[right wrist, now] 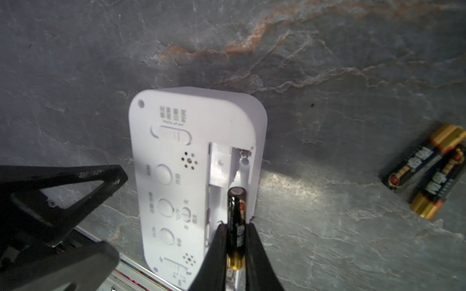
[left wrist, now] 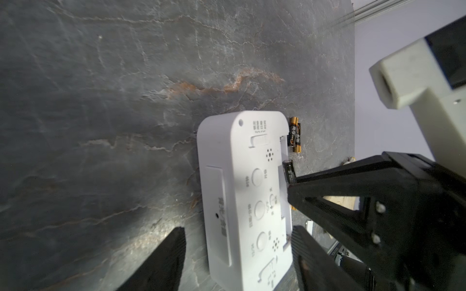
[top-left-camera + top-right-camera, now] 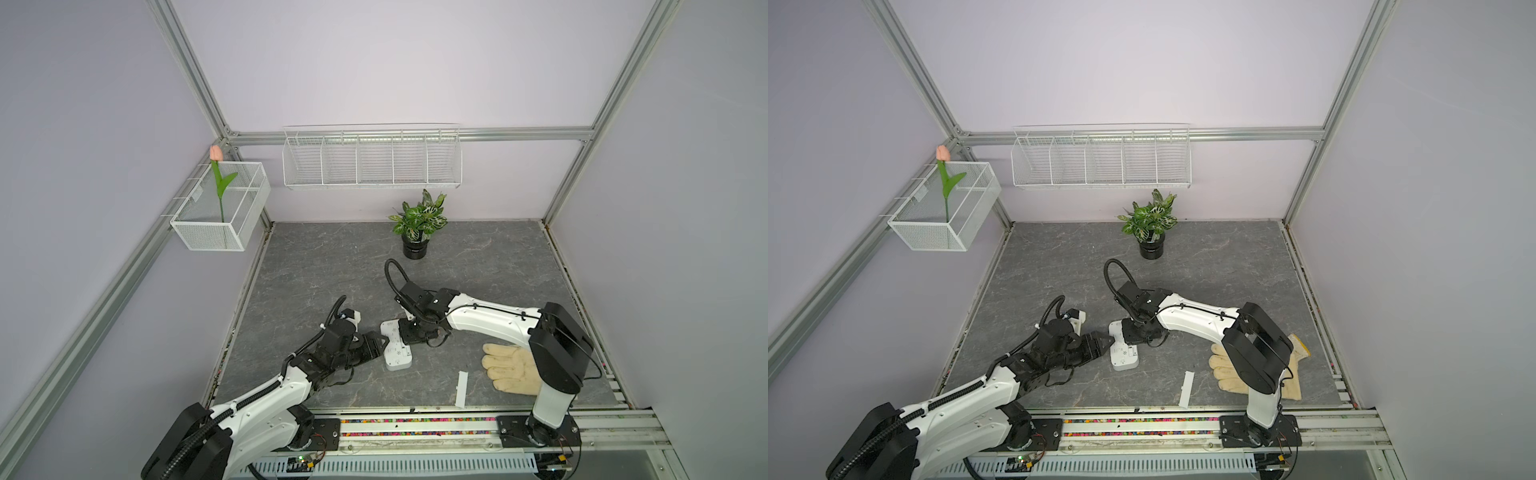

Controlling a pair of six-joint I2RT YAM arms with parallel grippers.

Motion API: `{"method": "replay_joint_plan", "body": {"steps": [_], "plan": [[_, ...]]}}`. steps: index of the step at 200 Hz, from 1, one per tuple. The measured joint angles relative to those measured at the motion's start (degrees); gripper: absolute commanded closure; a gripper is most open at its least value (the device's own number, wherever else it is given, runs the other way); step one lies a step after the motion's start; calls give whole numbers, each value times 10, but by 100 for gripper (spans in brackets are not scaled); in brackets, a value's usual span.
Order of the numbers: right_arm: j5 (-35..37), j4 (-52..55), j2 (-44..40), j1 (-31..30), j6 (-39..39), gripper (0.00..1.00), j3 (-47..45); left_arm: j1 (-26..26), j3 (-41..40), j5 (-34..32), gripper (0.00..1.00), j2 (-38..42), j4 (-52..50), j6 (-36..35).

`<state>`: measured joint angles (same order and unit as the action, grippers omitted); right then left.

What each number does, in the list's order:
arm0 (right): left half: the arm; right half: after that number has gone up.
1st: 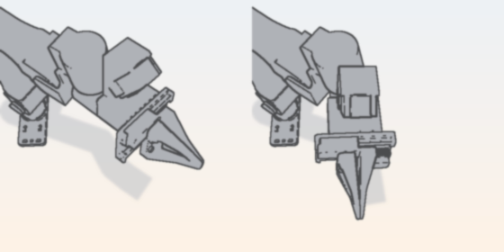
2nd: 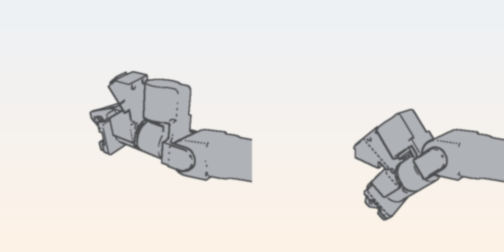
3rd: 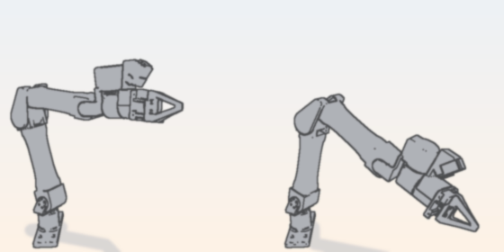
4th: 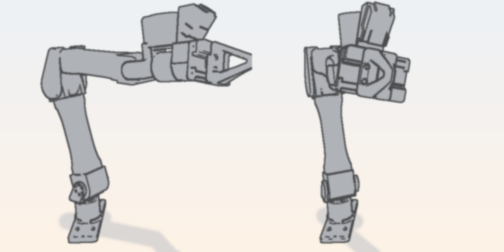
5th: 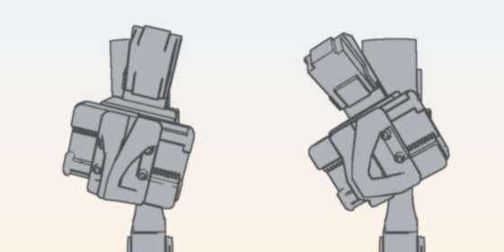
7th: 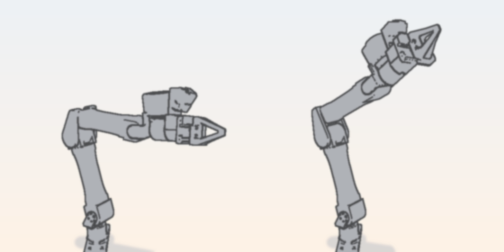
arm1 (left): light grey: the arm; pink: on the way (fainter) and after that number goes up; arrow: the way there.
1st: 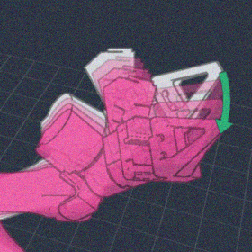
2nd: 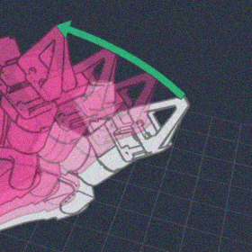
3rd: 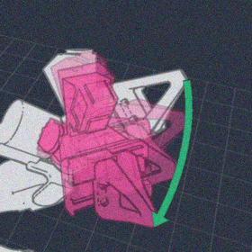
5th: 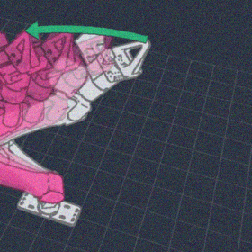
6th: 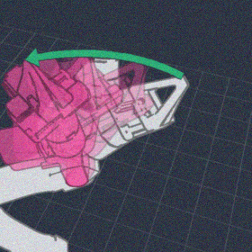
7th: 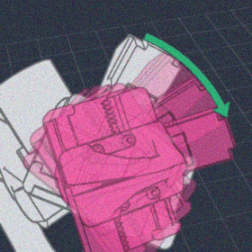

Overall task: Insert the battery into the alarm
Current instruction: Install the battery in the alarm.

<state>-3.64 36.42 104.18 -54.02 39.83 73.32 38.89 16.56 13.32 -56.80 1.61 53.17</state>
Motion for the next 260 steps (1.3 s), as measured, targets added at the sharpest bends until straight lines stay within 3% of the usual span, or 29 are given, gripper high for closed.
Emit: {"method": "replay_joint_plan", "body": {"steps": [260], "plan": [[6, 23, 19, -1, 0, 74, 26, 0, -11, 0, 32, 4, 10, 2]]}}
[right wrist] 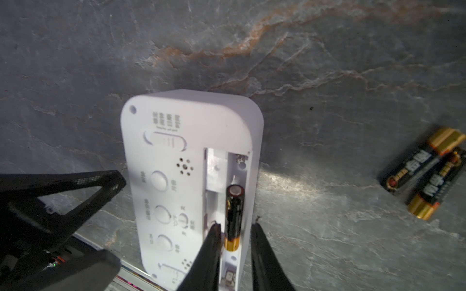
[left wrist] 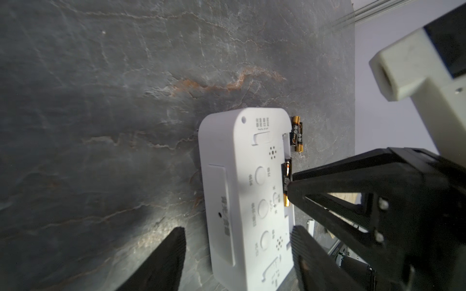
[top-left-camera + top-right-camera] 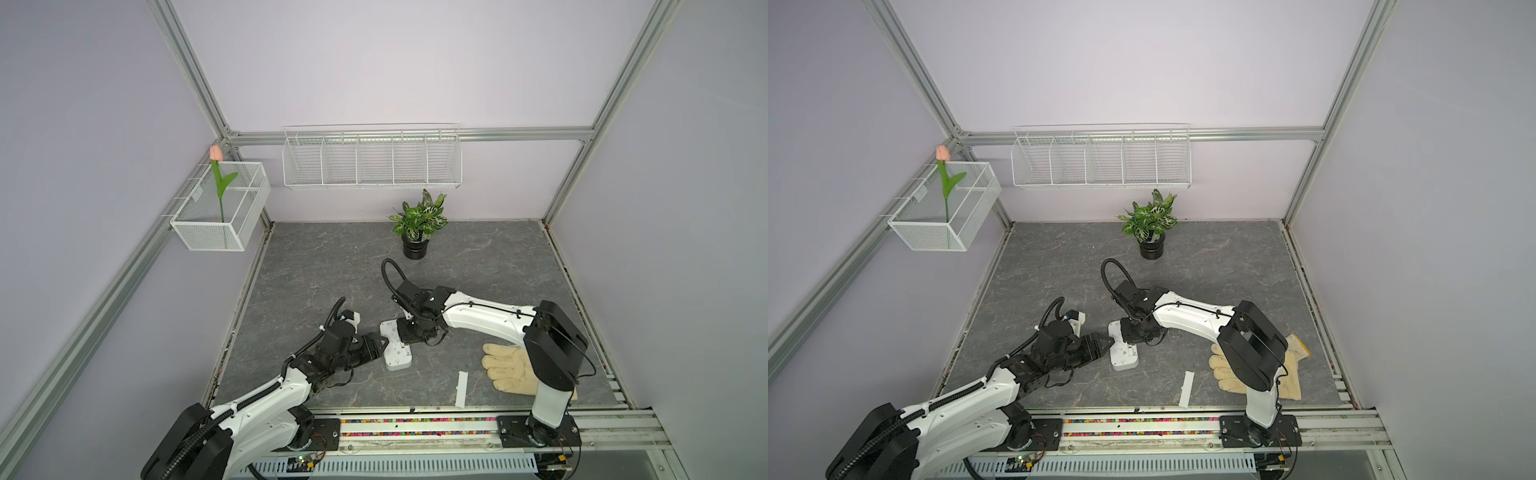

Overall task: Insert the battery into the alarm
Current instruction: Install the battery in the alarm.

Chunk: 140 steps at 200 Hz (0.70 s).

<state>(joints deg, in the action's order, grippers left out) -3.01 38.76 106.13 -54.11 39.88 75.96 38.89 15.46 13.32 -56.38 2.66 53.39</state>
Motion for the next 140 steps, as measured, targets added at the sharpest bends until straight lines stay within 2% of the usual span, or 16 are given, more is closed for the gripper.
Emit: {"method": "replay_joint_plan", "body": {"steps": [22, 57, 106, 140], "plan": [[0, 0, 0, 0, 0, 72, 0, 0, 0, 0, 31, 2, 0, 0], [5, -12, -17, 0, -11, 56, -16, 0, 0, 3, 29, 2, 1, 0], [21, -38, -118, -1, -34, 55, -78, 0, 0, 8, 28, -12, 5, 0], [35, -65, -144, -17, -58, 55, -108, 0, 2, 16, 24, -36, 6, 0]]}}
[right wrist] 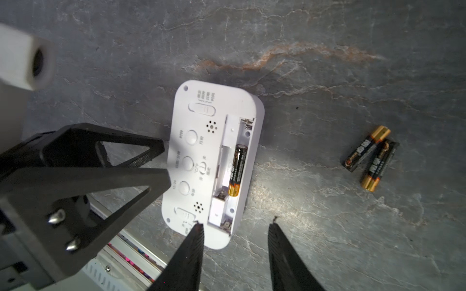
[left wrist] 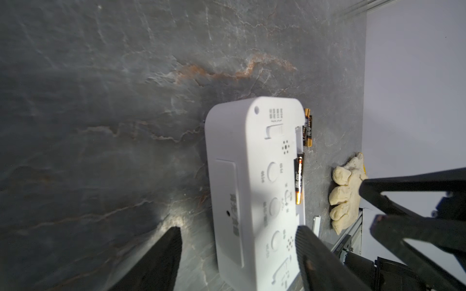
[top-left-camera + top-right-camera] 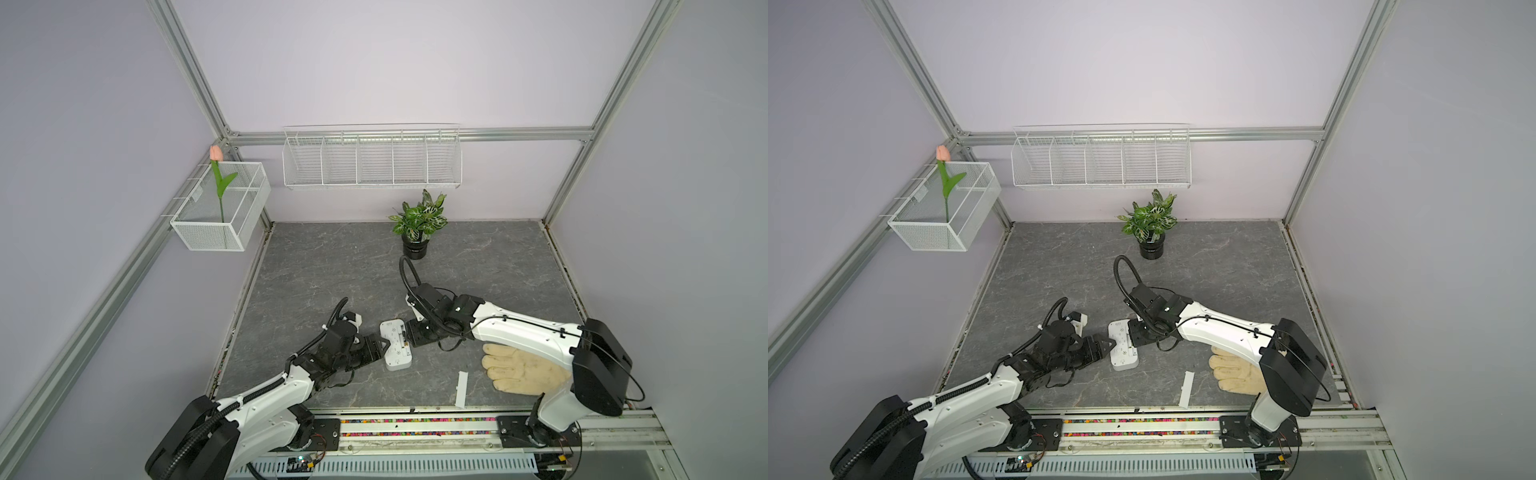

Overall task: Insert the battery into the alarm
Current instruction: Install the battery in the alarm.

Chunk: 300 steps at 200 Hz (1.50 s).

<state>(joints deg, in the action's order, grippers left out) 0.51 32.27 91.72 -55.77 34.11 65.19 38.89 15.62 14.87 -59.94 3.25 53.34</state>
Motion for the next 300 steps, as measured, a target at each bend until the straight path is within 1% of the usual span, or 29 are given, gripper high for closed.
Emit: {"method": "replay_joint_plan", "body": {"steps": [40, 74, 135, 195, 246, 275, 300], "plan": [[31, -2, 19, -7, -2, 55, 4, 0, 15, 1, 24, -13, 1, -2], [38, -24, 49, -1, 6, 57, 14, 0, 22, -1, 23, -20, 5, -3], [29, -57, 74, 24, 15, 61, 18, 0, 26, -11, 23, -34, 3, -5], [15, -65, 96, 24, 15, 64, 20, 0, 26, -11, 24, -50, 8, -5], [9, -77, 97, 25, 19, 67, 8, 0, 26, -11, 26, -61, 8, -5], [7, -84, 97, 25, 20, 67, 5, 0, 26, -11, 26, -61, 8, -5], [5, -90, 97, 25, 21, 65, 1, 0, 26, -11, 26, -61, 8, -5]]}}
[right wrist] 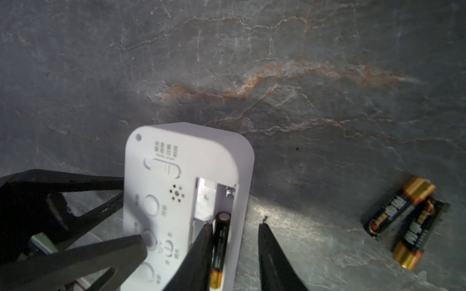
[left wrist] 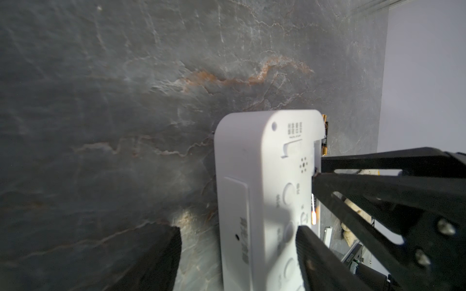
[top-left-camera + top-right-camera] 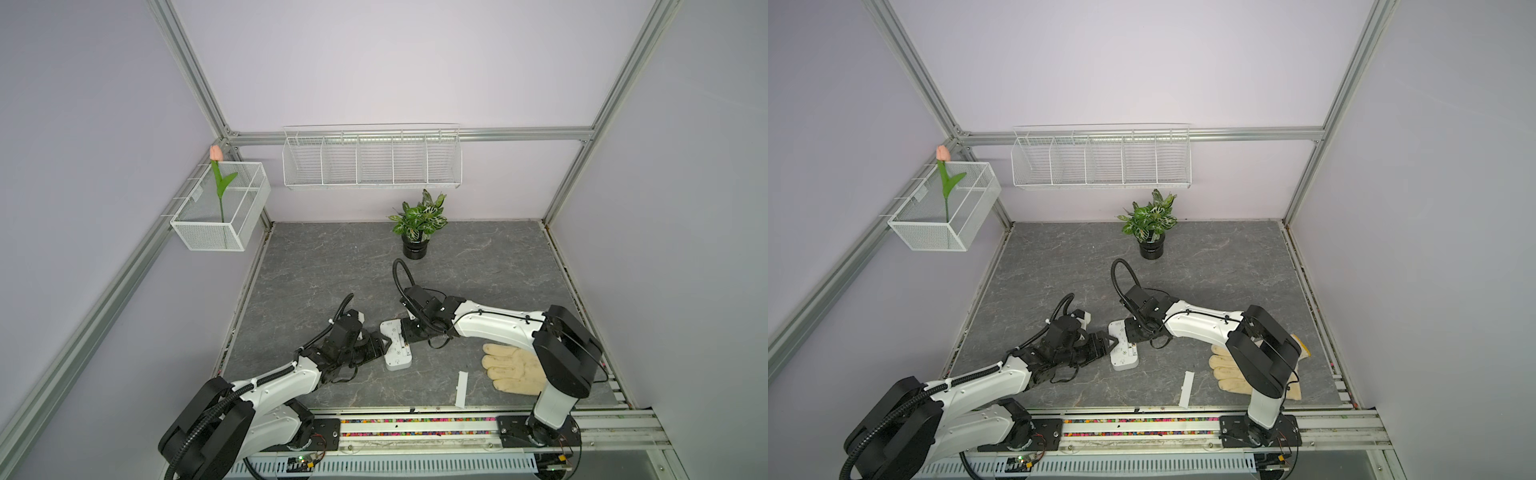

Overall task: Insert the battery into the alarm
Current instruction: Install the battery in the alarm.

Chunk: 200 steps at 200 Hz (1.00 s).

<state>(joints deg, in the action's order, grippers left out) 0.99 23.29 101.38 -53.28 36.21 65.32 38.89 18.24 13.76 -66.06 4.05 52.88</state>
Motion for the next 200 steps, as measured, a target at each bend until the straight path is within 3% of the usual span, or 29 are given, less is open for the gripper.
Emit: {"method": "replay_joint_plan", "body": {"steps": [60, 121, 200], "plan": [[3, 8, -30, 0, -7, 57, 0, 0, 0, 0, 24, 9, -1, 0], [7, 23, -130, -30, 5, 62, -57, 2, 4, 9, 23, 29, 0, 7], [7, 31, -107, -58, 26, 67, -84, 21, 4, 12, 30, 22, 3, 9]]}}
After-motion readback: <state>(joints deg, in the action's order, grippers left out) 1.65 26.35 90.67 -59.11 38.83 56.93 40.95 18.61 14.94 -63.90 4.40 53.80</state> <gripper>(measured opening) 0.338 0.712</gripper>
